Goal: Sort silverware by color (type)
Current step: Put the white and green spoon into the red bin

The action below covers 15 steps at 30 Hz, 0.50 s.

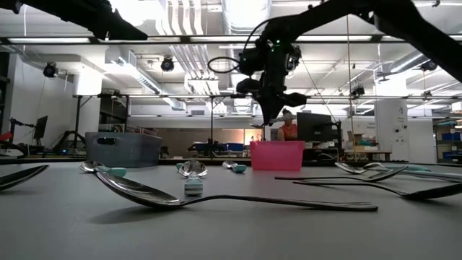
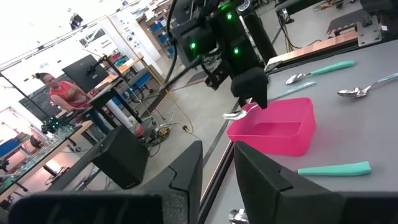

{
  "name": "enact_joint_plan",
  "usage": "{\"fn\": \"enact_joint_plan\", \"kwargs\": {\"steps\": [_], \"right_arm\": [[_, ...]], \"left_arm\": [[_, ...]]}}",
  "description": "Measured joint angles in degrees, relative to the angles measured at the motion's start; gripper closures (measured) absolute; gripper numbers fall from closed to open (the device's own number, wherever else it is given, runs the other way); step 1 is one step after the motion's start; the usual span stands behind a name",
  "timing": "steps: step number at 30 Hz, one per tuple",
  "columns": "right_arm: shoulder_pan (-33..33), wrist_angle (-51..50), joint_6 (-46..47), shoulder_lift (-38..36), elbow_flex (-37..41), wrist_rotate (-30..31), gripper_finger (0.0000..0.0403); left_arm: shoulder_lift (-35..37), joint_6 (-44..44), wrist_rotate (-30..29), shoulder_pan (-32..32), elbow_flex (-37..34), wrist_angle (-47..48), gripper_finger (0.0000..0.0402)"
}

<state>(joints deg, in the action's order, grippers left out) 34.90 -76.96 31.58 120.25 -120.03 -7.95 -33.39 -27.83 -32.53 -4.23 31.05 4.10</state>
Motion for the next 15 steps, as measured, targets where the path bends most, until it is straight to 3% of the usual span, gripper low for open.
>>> {"fn": "enact_joint_plan", "kwargs": {"steps": [15], "right_arm": [[2.3, -3.8, -0.4, 3.7, -3.0, 0.0, 0.0374]], "left_arm": [[0.0, -0.2, 0.0, 0.0, 0.0, 0.0, 0.0325]]}}
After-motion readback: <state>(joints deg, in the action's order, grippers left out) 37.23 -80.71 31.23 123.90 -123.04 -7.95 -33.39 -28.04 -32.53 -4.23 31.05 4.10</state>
